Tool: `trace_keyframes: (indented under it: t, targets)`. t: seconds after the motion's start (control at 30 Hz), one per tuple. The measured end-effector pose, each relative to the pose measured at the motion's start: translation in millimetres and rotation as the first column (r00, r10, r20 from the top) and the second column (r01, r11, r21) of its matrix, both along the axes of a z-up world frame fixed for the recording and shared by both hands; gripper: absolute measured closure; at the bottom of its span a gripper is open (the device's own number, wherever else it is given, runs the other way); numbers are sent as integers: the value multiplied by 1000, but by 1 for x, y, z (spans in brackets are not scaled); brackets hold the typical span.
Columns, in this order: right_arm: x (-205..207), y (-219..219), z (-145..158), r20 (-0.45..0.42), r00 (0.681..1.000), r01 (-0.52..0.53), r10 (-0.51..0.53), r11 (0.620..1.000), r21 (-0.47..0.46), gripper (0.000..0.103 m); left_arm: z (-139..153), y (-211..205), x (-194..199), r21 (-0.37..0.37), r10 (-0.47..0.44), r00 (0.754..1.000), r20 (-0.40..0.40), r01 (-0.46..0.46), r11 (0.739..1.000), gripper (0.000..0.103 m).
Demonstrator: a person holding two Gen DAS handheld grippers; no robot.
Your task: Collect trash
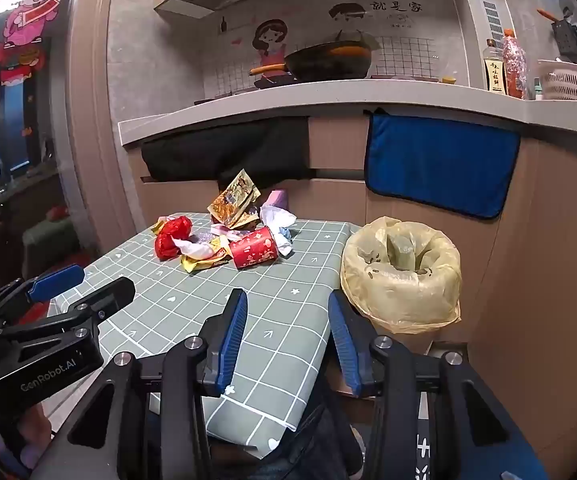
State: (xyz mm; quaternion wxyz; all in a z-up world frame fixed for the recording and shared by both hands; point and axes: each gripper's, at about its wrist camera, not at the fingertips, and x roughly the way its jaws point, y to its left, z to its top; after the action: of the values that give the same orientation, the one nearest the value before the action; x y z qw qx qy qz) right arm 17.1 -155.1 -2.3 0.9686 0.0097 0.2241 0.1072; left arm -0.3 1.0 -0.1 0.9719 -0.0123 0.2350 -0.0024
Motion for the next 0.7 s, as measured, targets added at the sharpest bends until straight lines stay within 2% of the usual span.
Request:
trace_keyframes:
  t: [0.7]
  targets:
    - [-1, -2, 2, 0, 1000, 10, -10, 1000, 0, 62, -2, 5, -1, 18, 6, 1000, -5, -6, 1000, 32]
